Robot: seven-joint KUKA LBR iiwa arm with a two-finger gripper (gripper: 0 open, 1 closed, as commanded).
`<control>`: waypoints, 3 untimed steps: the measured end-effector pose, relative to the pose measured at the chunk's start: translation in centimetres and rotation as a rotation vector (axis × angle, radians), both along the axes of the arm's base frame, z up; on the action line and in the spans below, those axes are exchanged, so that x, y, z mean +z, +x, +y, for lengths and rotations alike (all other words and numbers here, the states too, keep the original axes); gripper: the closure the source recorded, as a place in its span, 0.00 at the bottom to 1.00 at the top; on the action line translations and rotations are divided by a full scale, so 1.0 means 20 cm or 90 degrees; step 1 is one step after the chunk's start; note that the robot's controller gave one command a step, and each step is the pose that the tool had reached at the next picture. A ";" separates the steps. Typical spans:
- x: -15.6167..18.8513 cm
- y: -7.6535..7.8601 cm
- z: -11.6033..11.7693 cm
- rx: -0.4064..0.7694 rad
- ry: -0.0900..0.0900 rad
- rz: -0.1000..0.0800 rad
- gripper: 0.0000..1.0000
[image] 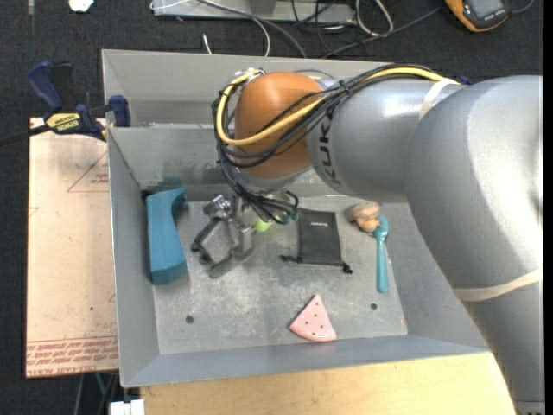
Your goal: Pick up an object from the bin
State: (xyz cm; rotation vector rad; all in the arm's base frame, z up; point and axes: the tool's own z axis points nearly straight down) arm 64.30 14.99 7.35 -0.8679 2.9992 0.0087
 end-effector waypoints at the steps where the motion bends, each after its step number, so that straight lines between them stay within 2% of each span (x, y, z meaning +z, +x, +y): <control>1: 0.07 0.00 0.00 -0.001 0.001 -0.001 1.00; 2: 0.26 -0.01 0.00 -0.002 0.000 0.004 1.00; 3: 0.58 0.00 0.00 -0.002 0.002 -0.004 1.00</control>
Offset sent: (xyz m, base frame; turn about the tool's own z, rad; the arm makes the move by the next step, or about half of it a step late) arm -0.0002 0.0003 0.1049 0.0014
